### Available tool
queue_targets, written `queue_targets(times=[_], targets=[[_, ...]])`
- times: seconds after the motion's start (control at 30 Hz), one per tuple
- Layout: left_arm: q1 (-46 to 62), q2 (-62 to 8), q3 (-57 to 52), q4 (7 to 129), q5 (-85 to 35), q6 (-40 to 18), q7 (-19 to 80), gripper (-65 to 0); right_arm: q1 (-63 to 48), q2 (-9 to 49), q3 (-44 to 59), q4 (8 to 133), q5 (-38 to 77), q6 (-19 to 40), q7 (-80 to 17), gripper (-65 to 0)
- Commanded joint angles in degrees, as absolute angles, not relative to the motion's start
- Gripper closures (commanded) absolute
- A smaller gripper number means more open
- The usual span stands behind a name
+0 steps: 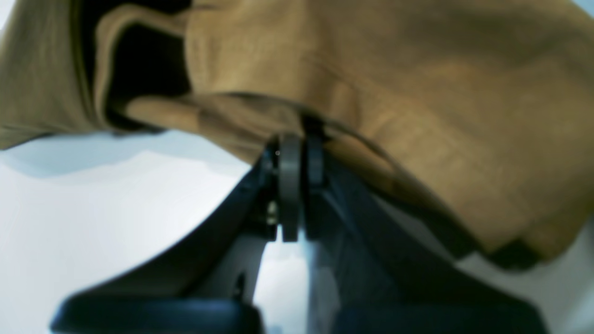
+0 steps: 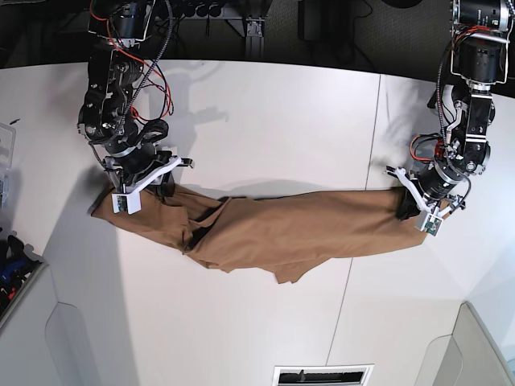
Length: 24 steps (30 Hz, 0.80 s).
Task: Layout the t-shirt on the table in an organized manner, then fold the t-shirt properly
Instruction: 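Lift the shirt and stretch it between the grippers, then lower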
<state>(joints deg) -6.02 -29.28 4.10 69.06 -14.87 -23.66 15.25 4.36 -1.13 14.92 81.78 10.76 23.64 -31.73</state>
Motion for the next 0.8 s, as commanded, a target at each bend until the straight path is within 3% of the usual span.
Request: queue_targets(times=[0.0,0.13,0.27,0.53,0.57,0.7,0.77], targets=[[-6.61,-32.01,3.62,71.99,-14.37,-21.93,16.1,0.0,5.3,-0.97,14.87,84.4,11.6,24.05,-30.68,0.0],[-4.93,-36.58,1.98,84.07,-14.33,-17.21,19.49,0.0,5.13,-0.69,15.16,92.95,11.6,24.05,-32.64,0.0],[-4.1,-38.24,-3.4,95.07,-14.63,-16.8,22.52,0.0,5.21,0.84,15.2,100.29,13.21,23.99,-33.91,0.0],[-2.44,-37.04,-5.26,98.65,-26.2,-29.91,32.05,0.0,5.15,1.93,15.25,101.67,13.91,24.01,-37.89,0.0],[-1.52,-36.58,-5.26,98.45,-27.46,-30.37,32.4,-3.4,5.04,1.91,15.25,101.67,13.91,24.01,-37.95,0.0],[2.28,-34.37,-5.26,96.55,-27.59,-30.74,32.27,-33.5,4.89,1.89,15.25,101.67,13.91,24.01,-37.98,0.0],[3.27,-33.56,-5.26,94.04,-26.83,-30.72,31.51,-37.9,4.89,1.89,15.25,101.67,13.93,24.01,-38.0,0.0]])
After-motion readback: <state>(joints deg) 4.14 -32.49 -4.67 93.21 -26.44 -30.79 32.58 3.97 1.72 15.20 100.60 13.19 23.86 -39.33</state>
